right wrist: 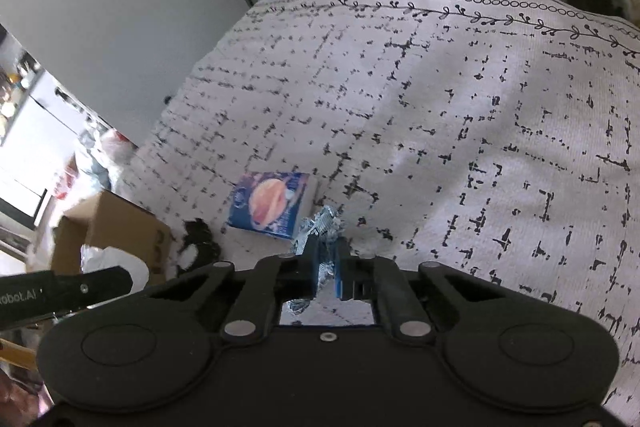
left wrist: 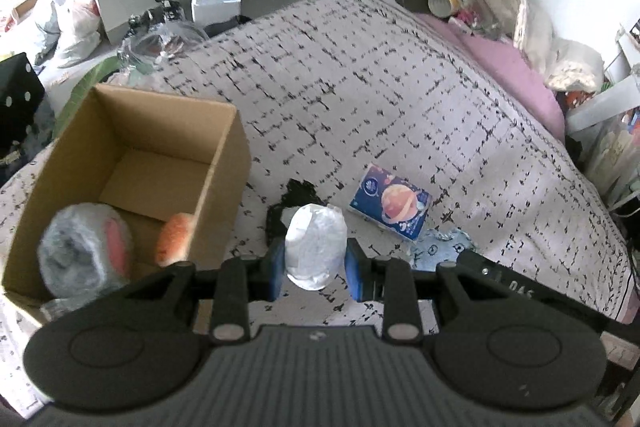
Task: Organize soft objects
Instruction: 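Carry the cup and blue plush over the box and open both grippers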
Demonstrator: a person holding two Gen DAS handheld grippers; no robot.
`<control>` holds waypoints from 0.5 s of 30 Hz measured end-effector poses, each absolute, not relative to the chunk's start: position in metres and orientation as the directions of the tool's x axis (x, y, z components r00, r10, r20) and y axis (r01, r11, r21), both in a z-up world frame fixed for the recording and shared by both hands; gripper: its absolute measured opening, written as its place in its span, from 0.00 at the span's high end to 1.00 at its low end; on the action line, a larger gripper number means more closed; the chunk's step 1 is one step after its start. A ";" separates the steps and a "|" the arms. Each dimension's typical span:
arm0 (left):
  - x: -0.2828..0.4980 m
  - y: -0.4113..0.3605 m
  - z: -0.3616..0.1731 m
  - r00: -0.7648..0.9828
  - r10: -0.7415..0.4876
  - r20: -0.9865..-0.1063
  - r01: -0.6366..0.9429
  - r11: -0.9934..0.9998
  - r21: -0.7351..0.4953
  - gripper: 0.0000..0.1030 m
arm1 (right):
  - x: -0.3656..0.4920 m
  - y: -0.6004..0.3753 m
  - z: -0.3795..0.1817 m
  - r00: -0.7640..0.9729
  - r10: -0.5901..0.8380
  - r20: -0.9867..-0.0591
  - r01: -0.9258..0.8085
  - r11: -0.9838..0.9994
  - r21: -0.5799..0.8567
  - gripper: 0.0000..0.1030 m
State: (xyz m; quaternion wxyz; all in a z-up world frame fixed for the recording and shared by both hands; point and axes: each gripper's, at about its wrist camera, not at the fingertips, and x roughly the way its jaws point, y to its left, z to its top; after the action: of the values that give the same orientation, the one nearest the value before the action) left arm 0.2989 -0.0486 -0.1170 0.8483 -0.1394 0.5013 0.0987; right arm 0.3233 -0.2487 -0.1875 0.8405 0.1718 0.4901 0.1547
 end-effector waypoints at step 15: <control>0.270 -0.025 -0.065 0.570 0.033 -0.821 -0.328 0.925 -0.190 0.71 | 0.300 -0.242 -0.143 0.504 0.567 -0.651 -0.179 0.807 0.563 0.93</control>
State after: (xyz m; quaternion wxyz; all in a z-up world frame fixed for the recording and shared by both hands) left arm 0.2704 -0.0248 -0.0649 0.8707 -0.1631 0.4522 0.1038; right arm 0.3000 -0.2418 -0.1425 0.8395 0.2177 0.4455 0.2221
